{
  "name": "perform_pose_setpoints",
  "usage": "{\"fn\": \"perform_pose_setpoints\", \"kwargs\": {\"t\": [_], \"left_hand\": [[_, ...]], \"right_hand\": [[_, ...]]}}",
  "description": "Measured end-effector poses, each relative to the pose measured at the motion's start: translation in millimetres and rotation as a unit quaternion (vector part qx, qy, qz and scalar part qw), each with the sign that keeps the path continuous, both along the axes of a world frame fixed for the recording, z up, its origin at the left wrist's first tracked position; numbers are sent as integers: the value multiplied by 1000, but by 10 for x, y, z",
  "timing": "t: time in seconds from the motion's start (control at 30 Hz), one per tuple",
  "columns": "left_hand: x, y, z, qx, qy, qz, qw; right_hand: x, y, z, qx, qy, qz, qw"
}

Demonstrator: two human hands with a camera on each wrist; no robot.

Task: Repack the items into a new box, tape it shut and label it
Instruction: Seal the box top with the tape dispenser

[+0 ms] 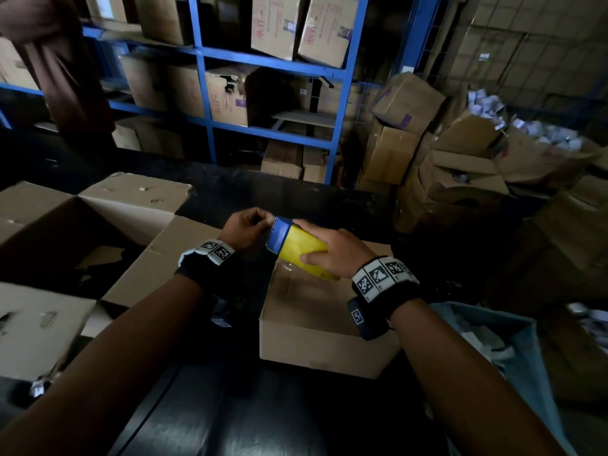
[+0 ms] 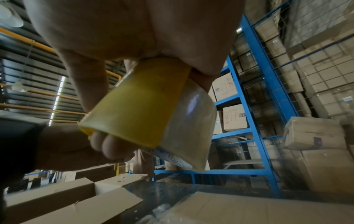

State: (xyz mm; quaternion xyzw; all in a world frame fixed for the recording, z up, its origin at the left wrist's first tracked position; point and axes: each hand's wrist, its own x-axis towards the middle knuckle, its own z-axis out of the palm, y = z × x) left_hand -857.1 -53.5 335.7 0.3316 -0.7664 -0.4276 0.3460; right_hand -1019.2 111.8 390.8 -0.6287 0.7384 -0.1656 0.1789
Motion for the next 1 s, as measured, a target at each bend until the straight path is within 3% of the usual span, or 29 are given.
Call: {"fn": "perform_pose_setpoints", "kwargs": {"t": [0.33,0.47,0.8,1.0], "left_hand": [[-200,167,-54,35,-11,32,999],[-97,136,7,16,-62,107,992],[79,-8,-234,64,-124,116,983],[87,58,-359,87,-166,105,977]], "right_hand": [[-166,15,-20,42,34,-3,999],[-336,75,-26,49,37,-16,998],[-551,157,-51,64,-38,10,997],[-878,177,-183,63,-93,-39,993]]}}
